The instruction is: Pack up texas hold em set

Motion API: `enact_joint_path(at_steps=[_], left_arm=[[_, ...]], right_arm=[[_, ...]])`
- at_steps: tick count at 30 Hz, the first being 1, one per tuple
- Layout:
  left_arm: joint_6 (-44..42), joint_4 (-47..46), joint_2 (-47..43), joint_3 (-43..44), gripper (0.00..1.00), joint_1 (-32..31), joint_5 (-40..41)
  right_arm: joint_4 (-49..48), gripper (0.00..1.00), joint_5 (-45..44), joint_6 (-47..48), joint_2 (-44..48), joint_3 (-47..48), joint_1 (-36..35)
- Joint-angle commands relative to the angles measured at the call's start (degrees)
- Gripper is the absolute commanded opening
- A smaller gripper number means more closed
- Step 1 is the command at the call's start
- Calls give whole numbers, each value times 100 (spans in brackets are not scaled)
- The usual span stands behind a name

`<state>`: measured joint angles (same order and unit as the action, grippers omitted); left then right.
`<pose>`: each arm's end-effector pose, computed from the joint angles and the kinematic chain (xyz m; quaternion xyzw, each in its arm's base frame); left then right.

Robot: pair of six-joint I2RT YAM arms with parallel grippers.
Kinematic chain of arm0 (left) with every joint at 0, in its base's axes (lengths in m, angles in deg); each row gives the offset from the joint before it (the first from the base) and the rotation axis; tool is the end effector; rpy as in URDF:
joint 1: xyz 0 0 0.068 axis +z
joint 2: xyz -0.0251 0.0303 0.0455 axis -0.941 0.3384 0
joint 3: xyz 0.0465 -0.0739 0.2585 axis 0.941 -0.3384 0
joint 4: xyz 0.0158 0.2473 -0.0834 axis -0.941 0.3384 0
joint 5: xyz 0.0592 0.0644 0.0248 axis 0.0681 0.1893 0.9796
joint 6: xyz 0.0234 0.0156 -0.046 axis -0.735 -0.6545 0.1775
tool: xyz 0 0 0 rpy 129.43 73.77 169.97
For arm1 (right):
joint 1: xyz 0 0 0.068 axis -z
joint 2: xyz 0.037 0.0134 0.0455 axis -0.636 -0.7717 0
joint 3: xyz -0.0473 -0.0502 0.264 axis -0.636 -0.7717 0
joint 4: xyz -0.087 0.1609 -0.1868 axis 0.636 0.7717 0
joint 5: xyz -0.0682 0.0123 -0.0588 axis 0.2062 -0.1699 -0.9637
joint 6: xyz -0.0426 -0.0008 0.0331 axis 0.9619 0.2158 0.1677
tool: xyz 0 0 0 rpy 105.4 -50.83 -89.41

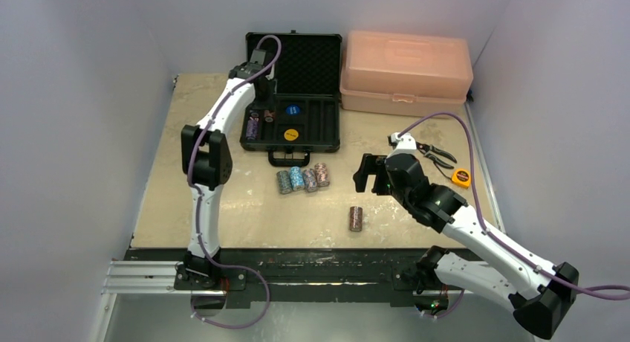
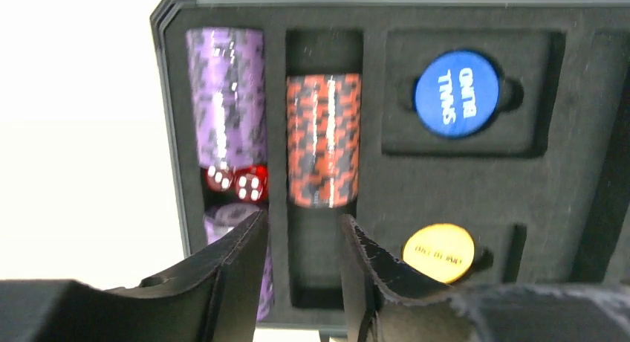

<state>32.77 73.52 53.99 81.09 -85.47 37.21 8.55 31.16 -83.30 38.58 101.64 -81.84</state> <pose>0.4889 -0.1274 0.2506 -0.0164 0.9584 0.0035 0.2851 0.1500 0.1202 0.2939 0.0119 0.8687 0.1675 0.4659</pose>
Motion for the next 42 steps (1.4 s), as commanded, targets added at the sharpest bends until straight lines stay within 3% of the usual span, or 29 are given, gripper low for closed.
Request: enact_joint_path(at_steps=[1,8,15,30,42], left_arm=[[295,-306,-905,-802,34,48,-67],[242,-328,-884,-1143,20,30,-145],[212,-284,-486,-899,16,30,-246],[103,-88,392,75,17,39,-204],[-8,-378,436,102,18,39,-152]], right_arm=[[-44,99,9,72,69,154,8],[-55,99,55,67,58,151,15],[-30,99,62,7,102,117,8],[-40,99,35,3,70,110,8],[-224,99,45,98,-195,133,13]])
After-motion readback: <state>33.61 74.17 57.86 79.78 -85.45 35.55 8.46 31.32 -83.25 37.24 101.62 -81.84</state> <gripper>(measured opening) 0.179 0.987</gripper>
